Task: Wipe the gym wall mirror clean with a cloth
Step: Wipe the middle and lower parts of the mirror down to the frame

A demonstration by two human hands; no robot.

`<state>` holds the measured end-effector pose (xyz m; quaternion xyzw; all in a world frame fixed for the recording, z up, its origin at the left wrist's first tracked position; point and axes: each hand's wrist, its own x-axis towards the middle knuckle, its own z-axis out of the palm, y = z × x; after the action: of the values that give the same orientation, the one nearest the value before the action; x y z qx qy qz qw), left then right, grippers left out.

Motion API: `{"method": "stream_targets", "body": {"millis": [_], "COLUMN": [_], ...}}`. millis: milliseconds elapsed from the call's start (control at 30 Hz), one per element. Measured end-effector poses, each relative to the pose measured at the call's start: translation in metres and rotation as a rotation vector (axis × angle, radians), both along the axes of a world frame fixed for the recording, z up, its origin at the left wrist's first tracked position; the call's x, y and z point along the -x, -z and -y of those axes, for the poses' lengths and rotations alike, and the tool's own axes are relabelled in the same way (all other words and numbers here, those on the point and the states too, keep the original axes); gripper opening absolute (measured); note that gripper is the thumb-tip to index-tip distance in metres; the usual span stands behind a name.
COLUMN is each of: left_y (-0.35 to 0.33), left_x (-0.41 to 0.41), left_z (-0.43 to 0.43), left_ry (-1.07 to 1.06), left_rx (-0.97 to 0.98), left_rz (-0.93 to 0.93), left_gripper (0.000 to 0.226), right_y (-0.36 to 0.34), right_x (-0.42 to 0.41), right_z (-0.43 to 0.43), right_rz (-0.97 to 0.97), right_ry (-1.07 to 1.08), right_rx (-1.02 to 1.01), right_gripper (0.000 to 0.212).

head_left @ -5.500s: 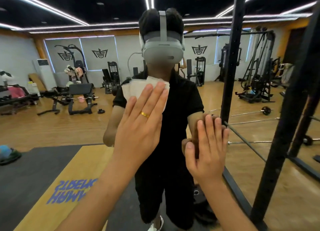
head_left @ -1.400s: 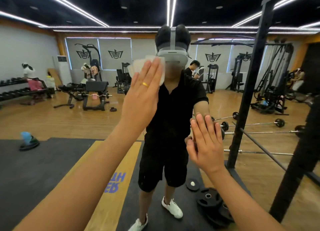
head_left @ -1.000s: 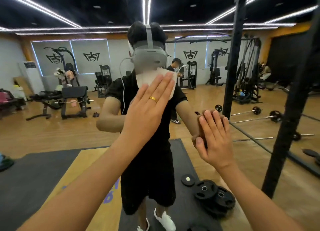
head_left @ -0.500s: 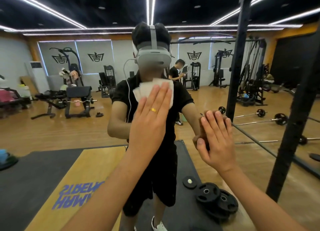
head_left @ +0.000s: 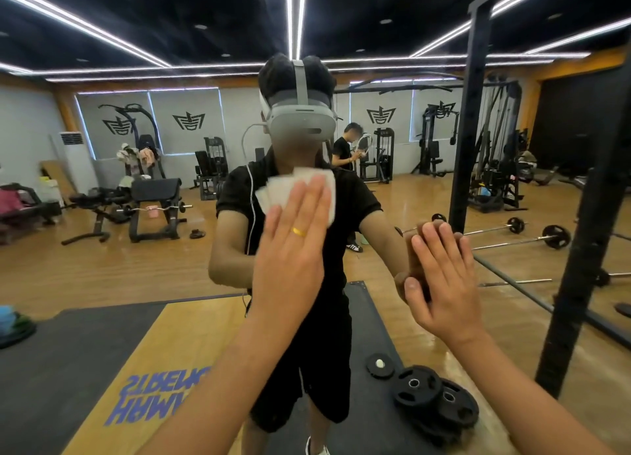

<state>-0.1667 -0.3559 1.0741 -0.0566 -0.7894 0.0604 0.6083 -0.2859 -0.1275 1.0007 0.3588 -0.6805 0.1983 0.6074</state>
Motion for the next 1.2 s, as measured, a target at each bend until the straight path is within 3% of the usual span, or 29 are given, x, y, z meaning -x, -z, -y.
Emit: {"method": "stream_targets", "body": {"millis": [167,333,433,633,733,833,933,1200], "left_y": [-0.041,0.044,0.066,-0.027,-0.026,0.013,0.026,-0.053], "left_x": [0.003,-0.005,-0.014,-0.008,-0.007,-0.005,-0.009,-0.016], "left_z": [-0.001,0.000,0.013,0.016,0.010,0.006,0.015,0.021], "left_ry": [0.075,0.053,0.003,0.060,0.095,0.055,-0.013,0.023], "left_rx": [-0.175,-0.085,-0.005,-0.196,-0.243,-0.189,-0.085,-0.114], "left_rz": [-0.058,0.062,0.104,0.010,-0.007,0.007,0.051,0.058], "left_gripper": [0.071,0.088,0.063,0.065,0.068,0.074,0.064,0.066], "right_y": [-0.002,-0.002,0.000,-0.002,0.000,0.002,-0.001,-0.010], "right_x": [-0.002,-0.001,-0.001,0.001,0.001,0.002,0.002,-0.051], "right_z": [0.002,0.001,0.001,-0.001,0.001,-0.001,0.000,0.041], "right_rz": [-0.001,-0.010,-0.010,-0.018,-0.014,-0.011,0.001,0.044], "right_ry": [0.004,0.010,0.019,0.023,0.019,0.022,0.020,-0.104], "right_rx": [0.009,0.004,0.002,-0.006,-0.004,-0.011,-0.016,0.060], "right_gripper": [0.059,0.059,0.059,0.060,0.060,0.060,0.059,0.061]}}
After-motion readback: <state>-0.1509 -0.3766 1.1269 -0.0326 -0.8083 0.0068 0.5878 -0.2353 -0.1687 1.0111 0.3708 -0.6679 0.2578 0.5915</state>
